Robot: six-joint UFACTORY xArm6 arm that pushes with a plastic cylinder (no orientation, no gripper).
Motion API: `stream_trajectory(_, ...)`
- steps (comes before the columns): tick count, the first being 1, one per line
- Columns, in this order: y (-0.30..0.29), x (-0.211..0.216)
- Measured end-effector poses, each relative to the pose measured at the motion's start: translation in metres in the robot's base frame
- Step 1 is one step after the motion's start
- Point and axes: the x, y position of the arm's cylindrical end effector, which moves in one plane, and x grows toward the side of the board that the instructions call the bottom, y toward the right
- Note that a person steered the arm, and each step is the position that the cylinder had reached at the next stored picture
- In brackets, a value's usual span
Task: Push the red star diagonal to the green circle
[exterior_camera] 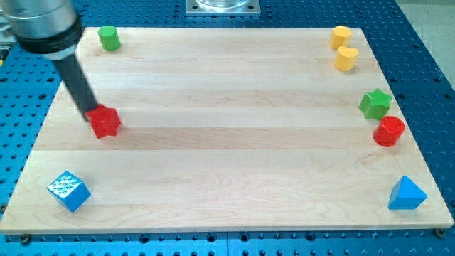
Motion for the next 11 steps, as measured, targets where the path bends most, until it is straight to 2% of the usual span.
stream_trajectory(1,0.057,0.000)
stream_trajectory(2,0.069,0.003)
stream_trajectory(3,0.022,-0.007)
stream_trajectory(4,-0.021,0.002)
stream_trajectory(5,-0.041,0.026)
stream_trajectory(6,-0.023,0.057)
stream_trajectory(7,0.043,0.047)
stream_trajectory(8,0.065,0.008)
stream_trajectory(9,0.043,0.008)
stream_trajectory(10,-0.019,0.008)
stream_trajectory(11,-0.025,-0.028)
